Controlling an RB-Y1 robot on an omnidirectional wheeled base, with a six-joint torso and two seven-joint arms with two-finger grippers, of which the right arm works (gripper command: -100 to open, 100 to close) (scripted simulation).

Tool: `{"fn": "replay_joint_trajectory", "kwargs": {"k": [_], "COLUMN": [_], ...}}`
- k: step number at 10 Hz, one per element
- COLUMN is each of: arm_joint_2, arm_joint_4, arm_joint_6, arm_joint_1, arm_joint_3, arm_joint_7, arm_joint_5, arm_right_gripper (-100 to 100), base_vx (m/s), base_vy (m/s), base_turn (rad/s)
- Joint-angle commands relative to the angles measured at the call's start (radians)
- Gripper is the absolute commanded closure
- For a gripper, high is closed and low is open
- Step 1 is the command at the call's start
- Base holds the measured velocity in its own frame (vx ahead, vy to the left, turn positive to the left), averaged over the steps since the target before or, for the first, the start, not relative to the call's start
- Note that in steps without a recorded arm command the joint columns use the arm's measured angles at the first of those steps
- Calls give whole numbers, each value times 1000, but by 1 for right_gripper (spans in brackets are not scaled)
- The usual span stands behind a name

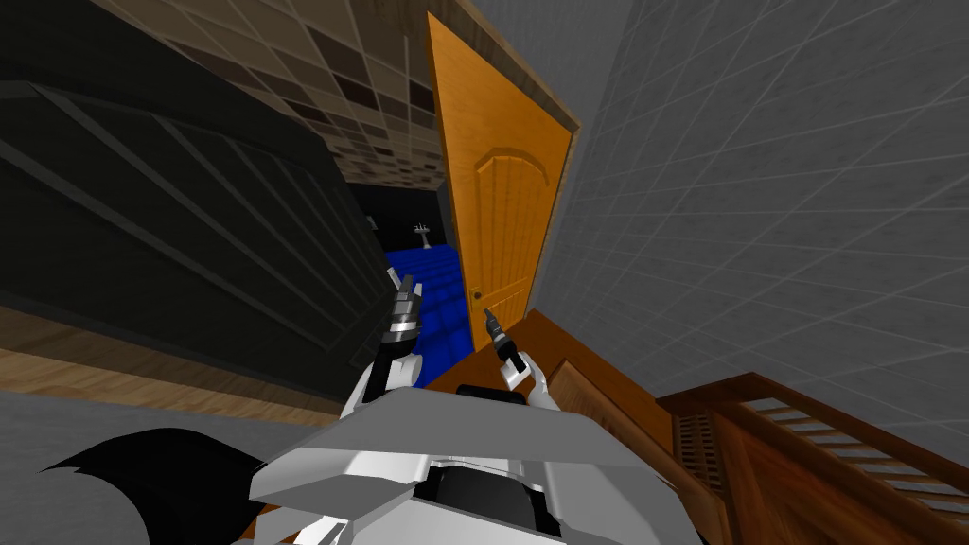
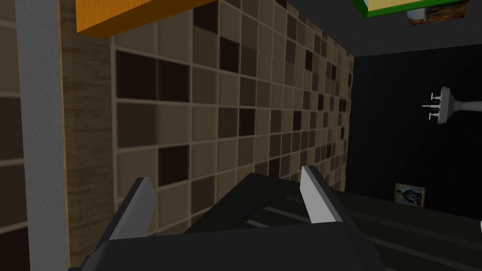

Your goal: Push the door open

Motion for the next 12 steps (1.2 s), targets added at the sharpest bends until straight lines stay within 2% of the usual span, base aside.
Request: {"fn": "replay_joint_trajectory", "kwargs": {"k": [1,10,11,12], "arm_joint_2": [-3,-3,-10,-10], "arm_joint_4": [0,0,-5,-5], "arm_joint_6": [-1,-1,-1,-1], "arm_joint_1": [-2,-2,-3,-3], "arm_joint_3": [11,11,29,29], "arm_joint_7": [-6,-6,-15,-15], "arm_joint_5": [-1,-1,-3,-3], "arm_right_gripper": [-100,-100,-100,-100], "base_vx": [31,6,44,34], "base_vy": [0,-1,-8,-12], "base_turn": [3,-5,-52,-79]}}
